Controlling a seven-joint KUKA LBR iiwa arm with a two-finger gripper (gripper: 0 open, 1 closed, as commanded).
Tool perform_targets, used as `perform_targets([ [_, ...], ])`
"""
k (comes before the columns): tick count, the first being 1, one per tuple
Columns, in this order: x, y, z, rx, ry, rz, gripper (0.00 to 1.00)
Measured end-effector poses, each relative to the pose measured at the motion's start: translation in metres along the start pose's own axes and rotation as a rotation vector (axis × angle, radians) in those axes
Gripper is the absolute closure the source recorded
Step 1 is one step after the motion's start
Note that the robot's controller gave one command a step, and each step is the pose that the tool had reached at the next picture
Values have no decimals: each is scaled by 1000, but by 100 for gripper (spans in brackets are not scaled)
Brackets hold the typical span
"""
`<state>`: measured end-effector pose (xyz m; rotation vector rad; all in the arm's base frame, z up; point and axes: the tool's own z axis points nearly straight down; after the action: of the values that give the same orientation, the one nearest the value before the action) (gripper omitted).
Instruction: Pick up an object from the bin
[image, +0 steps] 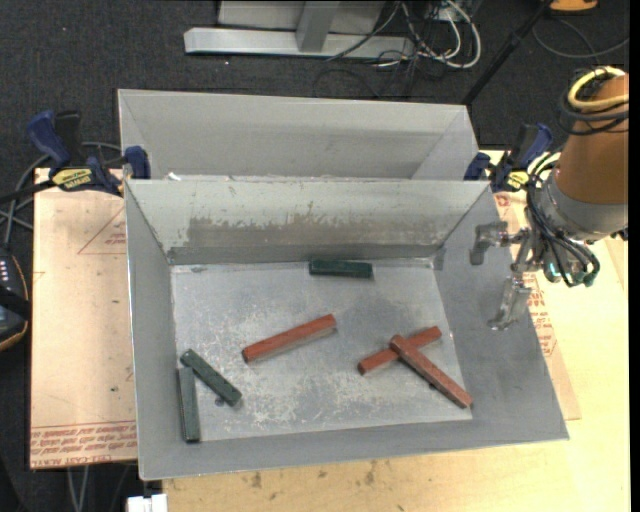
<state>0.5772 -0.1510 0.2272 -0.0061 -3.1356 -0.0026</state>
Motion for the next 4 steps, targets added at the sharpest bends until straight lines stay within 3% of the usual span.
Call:
perform_targets([
  [1, 18, 30, 160, 0, -4, -453, 0],
  [2, 3, 75, 157, 3, -9, -696, 0],
  [3, 3, 75, 157, 4, -9, -697, 100],
  [4, -30, 62, 45, 10, -18, -795, 100],
])
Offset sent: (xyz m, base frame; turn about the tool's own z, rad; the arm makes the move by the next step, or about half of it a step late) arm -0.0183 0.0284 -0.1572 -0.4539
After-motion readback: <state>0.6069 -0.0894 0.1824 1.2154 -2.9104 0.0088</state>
